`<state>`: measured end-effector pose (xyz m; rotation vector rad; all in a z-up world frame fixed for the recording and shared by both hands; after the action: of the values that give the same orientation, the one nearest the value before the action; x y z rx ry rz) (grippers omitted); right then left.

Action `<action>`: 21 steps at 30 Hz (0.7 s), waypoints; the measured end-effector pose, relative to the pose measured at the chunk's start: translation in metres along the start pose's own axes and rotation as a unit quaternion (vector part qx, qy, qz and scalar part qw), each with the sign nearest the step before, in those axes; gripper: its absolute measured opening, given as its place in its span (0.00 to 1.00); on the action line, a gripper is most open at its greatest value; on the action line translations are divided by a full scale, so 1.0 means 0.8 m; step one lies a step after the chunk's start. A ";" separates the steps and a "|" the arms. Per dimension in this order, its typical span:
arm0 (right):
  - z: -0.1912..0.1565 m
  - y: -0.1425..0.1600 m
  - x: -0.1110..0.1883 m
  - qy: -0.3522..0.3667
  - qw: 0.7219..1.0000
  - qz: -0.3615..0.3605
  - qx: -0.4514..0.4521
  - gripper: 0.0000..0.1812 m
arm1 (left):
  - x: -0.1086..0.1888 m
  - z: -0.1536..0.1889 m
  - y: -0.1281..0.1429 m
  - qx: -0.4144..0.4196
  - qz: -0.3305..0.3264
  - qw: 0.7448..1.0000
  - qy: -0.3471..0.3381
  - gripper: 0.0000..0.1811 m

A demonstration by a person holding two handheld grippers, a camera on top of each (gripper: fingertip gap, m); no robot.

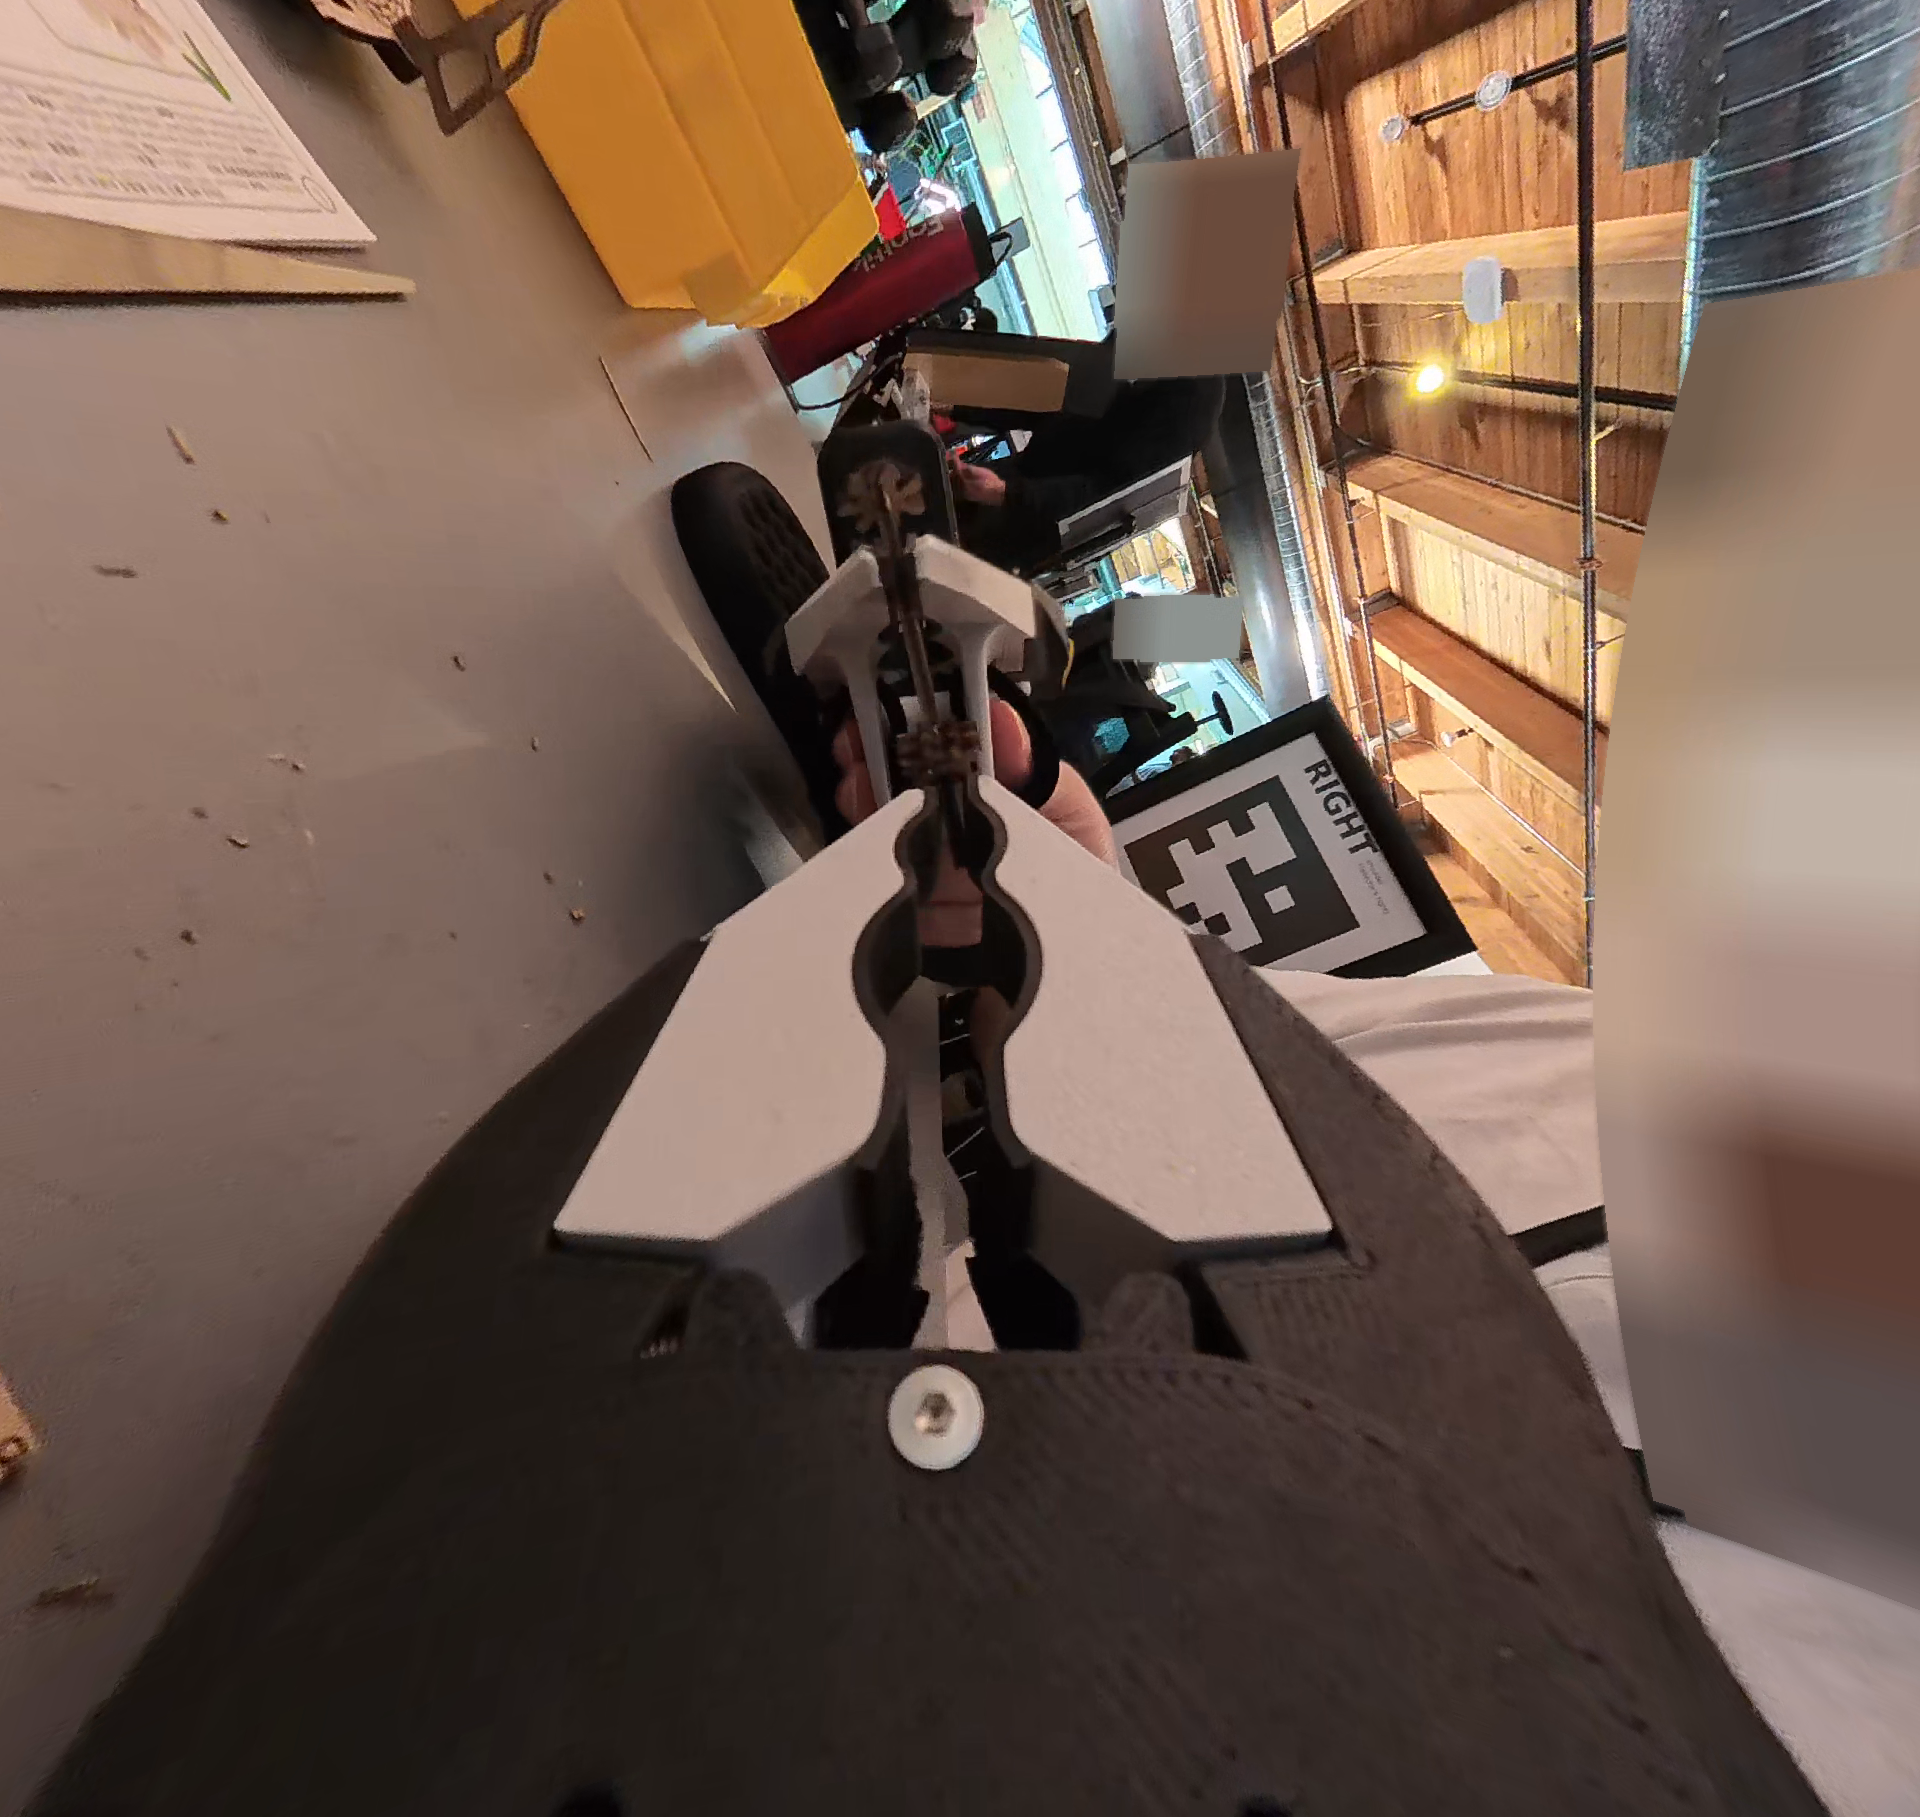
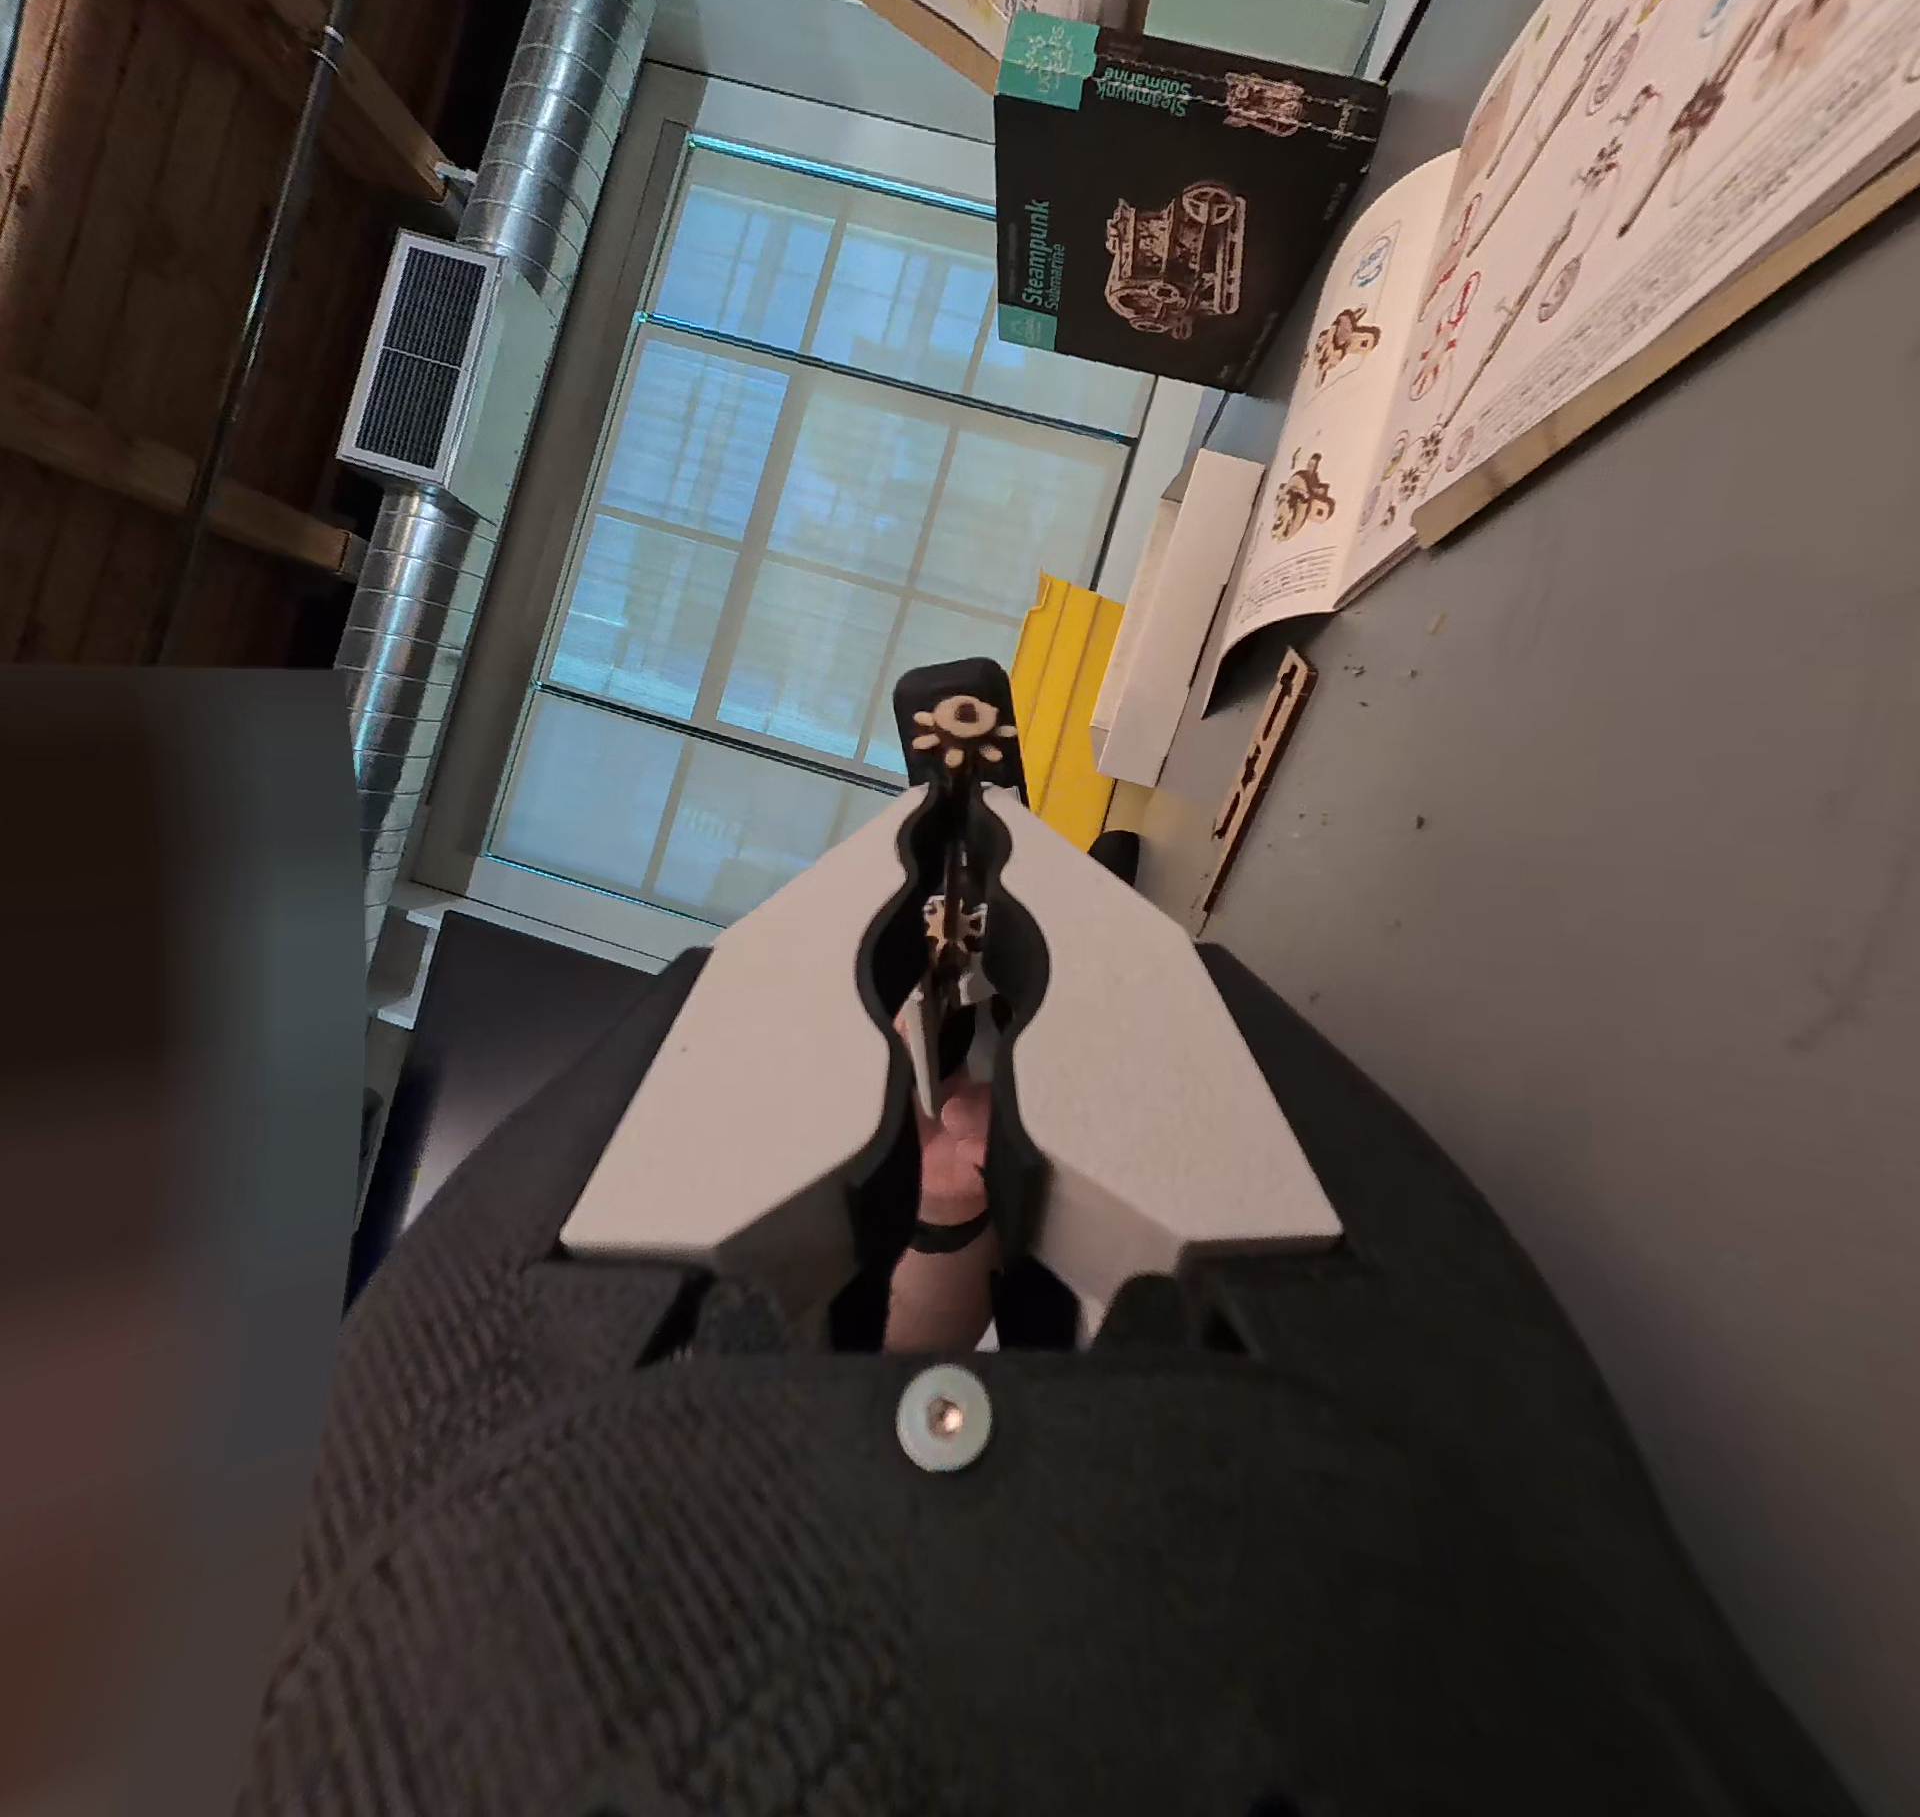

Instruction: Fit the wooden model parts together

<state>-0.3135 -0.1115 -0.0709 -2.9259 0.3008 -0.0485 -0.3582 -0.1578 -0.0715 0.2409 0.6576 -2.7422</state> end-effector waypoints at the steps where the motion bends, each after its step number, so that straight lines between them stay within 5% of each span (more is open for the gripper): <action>1: 0.000 0.000 -0.001 -0.001 1.000 0.001 -0.001 0.00 | 0.000 0.000 -0.001 0.000 -0.001 1.000 0.001 0.00; 14: 0.011 -0.002 -0.002 0.040 0.997 -0.049 0.051 0.00 | 0.004 -0.019 -0.008 0.037 -0.007 0.999 -0.015 0.00; 21: 0.035 -0.050 0.024 0.112 0.993 -0.002 0.031 0.00 | 0.015 -0.023 -0.022 -0.032 -0.039 0.995 -0.086 0.09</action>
<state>-0.2848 -0.0715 -0.0903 -2.8622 0.3206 -0.3819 -0.3737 -0.1376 -0.0834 -0.0375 0.7198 -2.7704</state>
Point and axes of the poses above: each gripper's, where its closed fingertips meet, x back along the fingers, y out of its underside, z = x × y across the jaws, the point moved 3 cm from there along x, back along the fingers, and after that the axes turned 13 degrees about y, right-handed, at the moved point
